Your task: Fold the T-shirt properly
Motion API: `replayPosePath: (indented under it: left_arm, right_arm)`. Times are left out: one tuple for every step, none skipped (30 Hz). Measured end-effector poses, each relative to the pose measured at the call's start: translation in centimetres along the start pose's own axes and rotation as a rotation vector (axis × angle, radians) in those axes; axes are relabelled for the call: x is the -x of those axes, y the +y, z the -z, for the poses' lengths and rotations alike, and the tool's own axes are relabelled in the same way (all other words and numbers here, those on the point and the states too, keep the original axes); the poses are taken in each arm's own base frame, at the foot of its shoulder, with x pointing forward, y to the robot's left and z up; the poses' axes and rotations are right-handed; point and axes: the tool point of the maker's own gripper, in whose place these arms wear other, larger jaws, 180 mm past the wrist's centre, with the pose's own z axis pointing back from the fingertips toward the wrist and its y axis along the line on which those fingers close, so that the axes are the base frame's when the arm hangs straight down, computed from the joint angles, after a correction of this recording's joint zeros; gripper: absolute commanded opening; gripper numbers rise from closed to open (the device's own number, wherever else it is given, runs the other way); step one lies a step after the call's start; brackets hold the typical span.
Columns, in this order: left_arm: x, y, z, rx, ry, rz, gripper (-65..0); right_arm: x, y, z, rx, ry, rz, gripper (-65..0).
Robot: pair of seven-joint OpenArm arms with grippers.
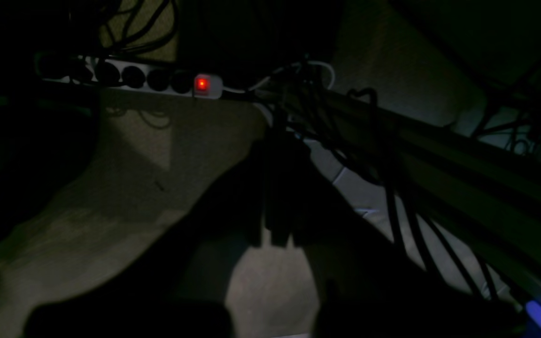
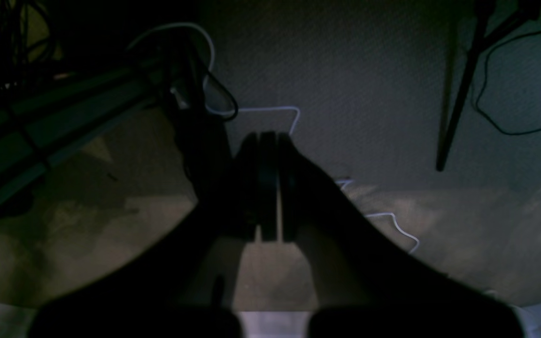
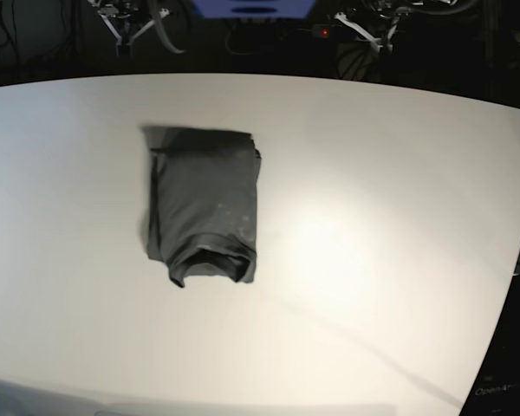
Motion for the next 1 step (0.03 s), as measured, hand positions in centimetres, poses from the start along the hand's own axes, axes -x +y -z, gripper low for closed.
replayPosePath:
  left_arm:
    - [-0.04, 0.59, 0.03, -0.039, -0.003, 0.002, -62.3]
  right_arm:
    - [-0.04, 0.02, 0.01, 0.000, -0.001, 0.000, -64.1]
